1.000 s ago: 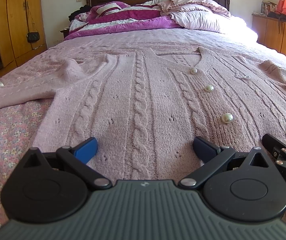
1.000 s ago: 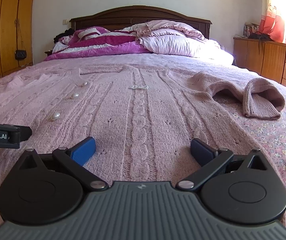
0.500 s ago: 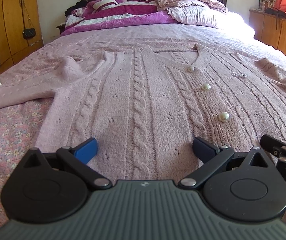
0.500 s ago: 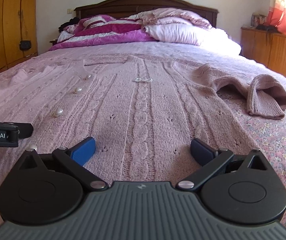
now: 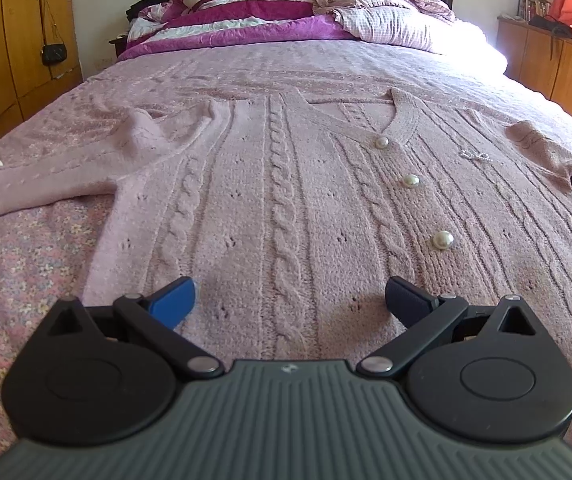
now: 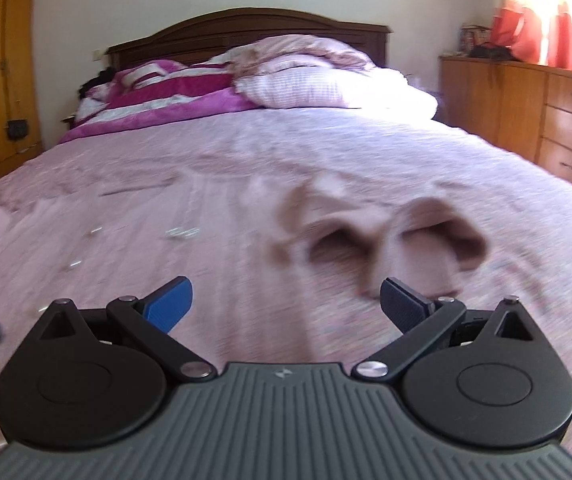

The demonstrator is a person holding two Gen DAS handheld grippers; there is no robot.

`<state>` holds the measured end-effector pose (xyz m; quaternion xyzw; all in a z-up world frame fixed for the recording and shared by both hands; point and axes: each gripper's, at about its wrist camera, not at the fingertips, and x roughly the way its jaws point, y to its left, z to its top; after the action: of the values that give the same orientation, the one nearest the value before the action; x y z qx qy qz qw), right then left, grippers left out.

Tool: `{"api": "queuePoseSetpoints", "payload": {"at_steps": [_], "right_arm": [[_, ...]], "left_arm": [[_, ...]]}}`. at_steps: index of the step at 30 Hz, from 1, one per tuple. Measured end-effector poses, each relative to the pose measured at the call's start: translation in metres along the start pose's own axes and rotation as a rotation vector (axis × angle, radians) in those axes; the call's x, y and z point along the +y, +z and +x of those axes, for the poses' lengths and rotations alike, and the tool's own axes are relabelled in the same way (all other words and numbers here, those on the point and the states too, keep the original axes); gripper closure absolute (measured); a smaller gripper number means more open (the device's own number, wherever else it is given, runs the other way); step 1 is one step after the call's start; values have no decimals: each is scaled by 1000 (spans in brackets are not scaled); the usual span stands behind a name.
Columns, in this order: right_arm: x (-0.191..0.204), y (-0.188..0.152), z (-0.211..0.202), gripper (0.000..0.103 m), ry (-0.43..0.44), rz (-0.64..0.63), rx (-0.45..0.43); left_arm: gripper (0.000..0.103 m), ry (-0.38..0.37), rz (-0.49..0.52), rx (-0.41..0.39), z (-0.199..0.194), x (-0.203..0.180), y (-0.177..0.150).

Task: Fold small clothes
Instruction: 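Reach the right gripper to the sleeve cuff and close on it, then lift the cuff with the right gripper and carry it across the cardigan body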

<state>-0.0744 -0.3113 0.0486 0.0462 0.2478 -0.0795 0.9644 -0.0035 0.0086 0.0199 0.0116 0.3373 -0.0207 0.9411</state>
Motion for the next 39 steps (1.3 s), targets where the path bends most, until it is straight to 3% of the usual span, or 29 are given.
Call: {"api": "queuePoseSetpoints", "payload": {"at_steps": [3, 9, 12, 15, 17, 19, 24, 29, 39], "right_arm": [[-24, 11, 17, 1, -64, 28, 2], [-43, 15, 63, 15, -151, -18, 100], [-48, 12, 82, 34, -163, -1, 185], [-53, 11, 84, 54, -177, 22, 177], [-56, 12, 84, 76, -192, 26, 176], [-57, 14, 82, 87, -194, 25, 177], [-60, 32, 66, 90, -147, 46, 130], [-49, 70, 39, 90, -31, 75, 48], [20, 138, 23, 90, 172, 56, -18]], "left_arm": [[0, 5, -1, 7, 3, 1, -1], [0, 13, 23, 9, 7, -1, -2], [0, 13, 21, 10, 9, -1, -3], [0, 12, 25, 8, 9, -2, -4], [0, 13, 28, 9, 10, -2, -3], [0, 11, 29, 13, 10, -1, -2], [0, -4, 34, 34, 6, 2, 5], [0, 10, 50, 8, -1, 9, 15], [0, 37, 45, -1, -14, 36, 37]]}}
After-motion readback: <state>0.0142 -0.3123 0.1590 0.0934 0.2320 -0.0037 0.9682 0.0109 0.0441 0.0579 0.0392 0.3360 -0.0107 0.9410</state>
